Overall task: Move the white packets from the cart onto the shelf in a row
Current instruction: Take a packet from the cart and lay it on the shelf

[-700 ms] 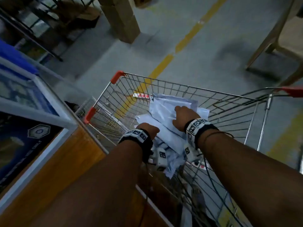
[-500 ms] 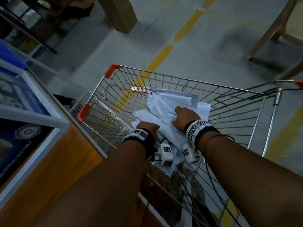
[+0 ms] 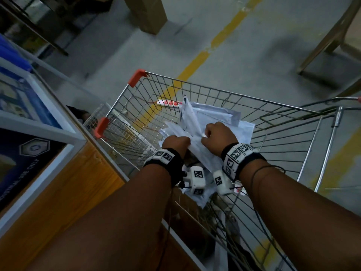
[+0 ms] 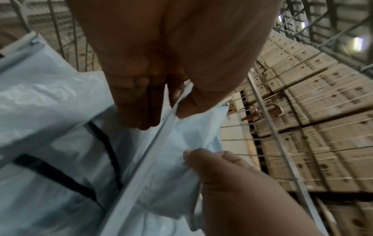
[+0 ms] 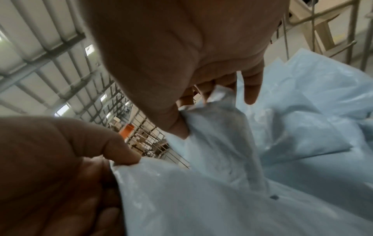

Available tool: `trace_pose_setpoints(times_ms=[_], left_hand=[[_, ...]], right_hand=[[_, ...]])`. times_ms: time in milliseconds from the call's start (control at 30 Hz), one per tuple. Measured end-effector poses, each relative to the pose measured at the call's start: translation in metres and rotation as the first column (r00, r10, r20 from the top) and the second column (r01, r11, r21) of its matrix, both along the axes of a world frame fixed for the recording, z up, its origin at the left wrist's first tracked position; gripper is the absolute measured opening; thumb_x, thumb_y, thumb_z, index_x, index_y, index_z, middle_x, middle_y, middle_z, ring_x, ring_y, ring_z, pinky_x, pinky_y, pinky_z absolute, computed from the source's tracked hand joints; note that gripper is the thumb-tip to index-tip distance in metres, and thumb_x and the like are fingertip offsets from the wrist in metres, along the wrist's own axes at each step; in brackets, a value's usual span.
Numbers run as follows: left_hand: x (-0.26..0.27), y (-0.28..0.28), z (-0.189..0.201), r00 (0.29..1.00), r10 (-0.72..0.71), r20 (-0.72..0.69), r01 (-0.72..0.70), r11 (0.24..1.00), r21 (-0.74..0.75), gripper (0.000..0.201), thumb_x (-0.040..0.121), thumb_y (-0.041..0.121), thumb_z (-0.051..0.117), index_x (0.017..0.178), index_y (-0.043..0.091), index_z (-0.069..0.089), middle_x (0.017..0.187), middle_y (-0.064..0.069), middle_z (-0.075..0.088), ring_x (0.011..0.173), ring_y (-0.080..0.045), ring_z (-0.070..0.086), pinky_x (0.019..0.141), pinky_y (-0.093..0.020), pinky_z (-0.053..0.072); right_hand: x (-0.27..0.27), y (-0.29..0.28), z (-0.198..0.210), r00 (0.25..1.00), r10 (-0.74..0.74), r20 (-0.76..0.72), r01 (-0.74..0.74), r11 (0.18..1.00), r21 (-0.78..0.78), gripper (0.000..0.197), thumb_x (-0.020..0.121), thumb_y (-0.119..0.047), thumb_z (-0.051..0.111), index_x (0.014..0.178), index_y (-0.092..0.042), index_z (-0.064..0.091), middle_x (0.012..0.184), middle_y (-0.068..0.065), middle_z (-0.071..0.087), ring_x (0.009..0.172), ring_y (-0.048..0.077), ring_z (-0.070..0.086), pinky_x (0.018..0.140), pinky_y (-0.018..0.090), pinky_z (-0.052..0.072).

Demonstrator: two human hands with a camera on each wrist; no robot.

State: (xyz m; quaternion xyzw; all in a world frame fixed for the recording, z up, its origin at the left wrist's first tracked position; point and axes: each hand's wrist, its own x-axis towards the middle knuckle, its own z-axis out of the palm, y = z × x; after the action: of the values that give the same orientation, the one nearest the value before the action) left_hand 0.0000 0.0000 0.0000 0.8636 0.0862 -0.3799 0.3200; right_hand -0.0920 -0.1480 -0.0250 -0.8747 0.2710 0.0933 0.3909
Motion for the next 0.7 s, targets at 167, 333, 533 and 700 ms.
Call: trace_pose_setpoints(times_ms=[167,333,533,700], left_hand=[[-0.014,0.007,0.071,0.95,0.302,-0.084,-0.313,0.912,-0.264,0.031,0.091,0.014,0.055,0.12,0.003,0.059,0.113,-0.025,0.067,0.098,-0.042,0.07,0.068,-0.05,0.064],[-0.03,0.036,0.104,0.947,0.321,-0.004,-0.3,0.883,-0.362,0.045,0.082,0.021,0.066,0.122,0.005,0.055,0.115,-0.018,0.068,0.099,-0.04,0.072,0.074,-0.056,0.063],[-0.049,0.113,0.145,0.923,0.176,0.343,-0.05,0.938,-0.344,0.048,0.077,0.017,0.065,0.125,0.021,0.06,0.11,-0.001,0.071,0.091,-0.017,0.069,0.063,-0.022,0.057],[-0.055,0.22,0.173,0.852,0.291,0.436,-0.161,0.936,-0.312,0.066,0.073,0.024,0.078,0.135,0.019,0.057,0.13,0.004,0.065,0.117,-0.018,0.063,0.1,-0.04,0.053]], right_hand=[[-0.003,0.019,0.041,0.977,-0.135,0.165,0.075,0.942,0.327,0.028,0.084,-0.018,0.07,0.071,-0.021,0.046,0.072,-0.003,0.05,0.069,0.016,0.048,0.063,0.033,0.04],[-0.013,0.053,0.088,0.945,-0.18,0.272,0.031,0.88,0.474,0.027,0.095,-0.032,0.071,0.077,-0.02,0.055,0.079,-0.003,0.057,0.074,0.014,0.056,0.068,0.031,0.044],[-0.02,0.109,0.151,0.914,-0.221,0.341,0.019,0.861,0.508,0.008,0.104,-0.025,0.059,0.11,-0.03,0.06,0.104,-0.009,0.064,0.087,0.007,0.061,0.074,0.029,0.044],[-0.015,0.18,0.189,0.962,-0.139,0.237,-0.012,0.84,0.542,0.057,0.089,-0.016,0.069,0.141,-0.033,0.052,0.107,0.0,0.063,0.08,0.019,0.064,0.063,0.03,0.048]])
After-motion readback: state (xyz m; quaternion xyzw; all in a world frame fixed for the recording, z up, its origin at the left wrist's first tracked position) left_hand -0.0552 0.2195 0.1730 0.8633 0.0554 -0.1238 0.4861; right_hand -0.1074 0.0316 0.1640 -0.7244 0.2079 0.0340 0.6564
